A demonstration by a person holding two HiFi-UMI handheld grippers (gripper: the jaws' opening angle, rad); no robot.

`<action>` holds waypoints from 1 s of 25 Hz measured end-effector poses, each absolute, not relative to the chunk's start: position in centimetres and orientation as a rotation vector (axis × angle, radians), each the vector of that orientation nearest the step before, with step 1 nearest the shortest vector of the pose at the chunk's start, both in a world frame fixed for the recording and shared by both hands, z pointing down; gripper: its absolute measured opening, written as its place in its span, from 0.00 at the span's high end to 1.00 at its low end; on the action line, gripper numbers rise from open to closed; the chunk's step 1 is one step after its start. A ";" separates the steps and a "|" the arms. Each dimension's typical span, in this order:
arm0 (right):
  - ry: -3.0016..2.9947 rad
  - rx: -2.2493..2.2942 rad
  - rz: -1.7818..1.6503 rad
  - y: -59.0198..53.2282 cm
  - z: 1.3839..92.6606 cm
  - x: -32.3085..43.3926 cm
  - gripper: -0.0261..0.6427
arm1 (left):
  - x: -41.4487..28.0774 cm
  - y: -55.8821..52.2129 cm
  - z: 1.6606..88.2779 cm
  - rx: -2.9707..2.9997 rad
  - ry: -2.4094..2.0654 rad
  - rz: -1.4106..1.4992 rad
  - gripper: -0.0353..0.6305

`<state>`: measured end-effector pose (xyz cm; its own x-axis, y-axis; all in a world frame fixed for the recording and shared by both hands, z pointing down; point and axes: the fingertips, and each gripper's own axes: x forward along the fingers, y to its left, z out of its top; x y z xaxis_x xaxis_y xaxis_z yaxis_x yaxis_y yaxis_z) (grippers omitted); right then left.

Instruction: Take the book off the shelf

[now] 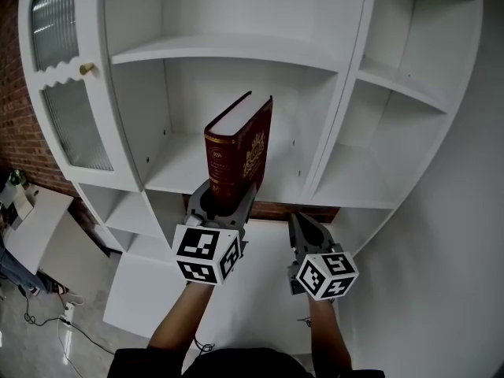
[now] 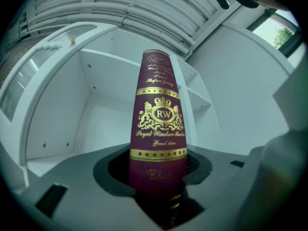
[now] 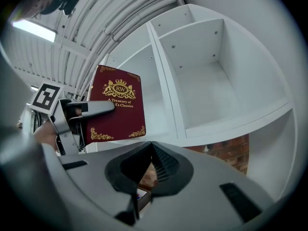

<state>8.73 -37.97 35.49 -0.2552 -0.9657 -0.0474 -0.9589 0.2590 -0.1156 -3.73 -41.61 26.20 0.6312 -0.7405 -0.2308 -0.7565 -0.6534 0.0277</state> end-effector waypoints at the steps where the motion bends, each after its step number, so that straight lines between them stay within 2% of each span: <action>1: 2.404 -1.853 -0.096 -38.0 35.6 8.7 0.93 | -3.8 -41.6 26.3 -2.777 1.270 0.348 0.59; 25: 2.451 -1.834 -0.081 -34.3 35.5 10.4 0.93 | -2.3 -38.4 26.4 -2.739 1.327 0.363 0.59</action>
<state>10.38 -34.34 35.49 -0.2805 -0.9593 -0.0316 -0.9551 0.2823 -0.0900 -2.31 -38.41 26.39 0.5977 -0.7636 -0.2443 -0.7816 -0.6229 0.0345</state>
